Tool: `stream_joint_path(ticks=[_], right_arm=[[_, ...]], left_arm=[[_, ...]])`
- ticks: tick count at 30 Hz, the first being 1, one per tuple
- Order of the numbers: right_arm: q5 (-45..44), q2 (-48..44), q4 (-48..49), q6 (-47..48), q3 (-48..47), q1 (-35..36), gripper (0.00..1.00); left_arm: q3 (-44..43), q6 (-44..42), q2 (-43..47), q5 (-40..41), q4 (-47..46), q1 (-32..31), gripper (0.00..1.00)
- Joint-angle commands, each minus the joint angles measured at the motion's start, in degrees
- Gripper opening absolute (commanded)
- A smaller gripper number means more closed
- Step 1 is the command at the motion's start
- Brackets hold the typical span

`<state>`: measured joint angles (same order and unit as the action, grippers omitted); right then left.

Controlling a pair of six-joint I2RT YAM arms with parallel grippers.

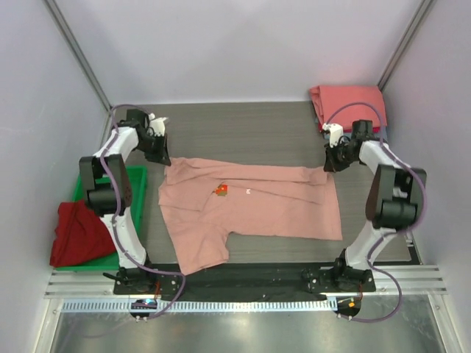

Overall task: Fold and stack the t-shirts
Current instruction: Fold the tshirt

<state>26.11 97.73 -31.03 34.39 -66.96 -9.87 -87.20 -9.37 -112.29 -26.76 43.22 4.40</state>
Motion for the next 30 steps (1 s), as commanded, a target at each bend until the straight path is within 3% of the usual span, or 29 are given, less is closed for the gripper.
stream_joint_path(ticks=[1,7,16,19,21,22,23,27,30], right_arm=[[0.26,9.45,5.27,-2.13,-14.47,-0.24,0.01],[-1.85,19.15,5.98,-0.82,-26.45,-0.15,0.01],[-4.92,28.30,9.75,-0.64,-30.33,0.20,0.02],[-7.21,29.97,11.16,-0.90,-32.44,0.64,0.11],[-8.78,29.71,11.95,-0.99,-33.76,0.90,0.20],[-10.36,28.40,12.39,-1.78,-34.46,0.99,0.32],[-11.51,27.43,12.74,-2.31,-34.73,1.08,0.36],[-11.43,19.27,13.01,-4.68,-33.42,0.20,0.41],[-8.10,11.27,10.82,-3.37,-26.24,0.02,0.44]], left_arm=[[-7.80,2.34,-1.08,1.44,-4.28,-0.01,0.00],[-15.10,2.07,-8.55,6.98,-6.04,-0.01,0.00],[-28.63,1.54,-21.19,13.56,-8.67,-1.94,0.00],[-32.24,2.07,-23.32,17.95,-11.22,-3.08,0.05],[-34.35,2.16,-23.24,20.51,-12.54,-3.88,0.13],[-34.88,2.68,-22.89,22.00,-13.33,-3.88,0.18],[-35.75,3.21,-21.41,24.71,-14.82,-3.88,0.21],[-34.89,5.94,-13.78,29.30,-15.45,-6.16,0.30],[-28.92,3.05,-5.27,29.93,-13.52,-7.48,0.32]])
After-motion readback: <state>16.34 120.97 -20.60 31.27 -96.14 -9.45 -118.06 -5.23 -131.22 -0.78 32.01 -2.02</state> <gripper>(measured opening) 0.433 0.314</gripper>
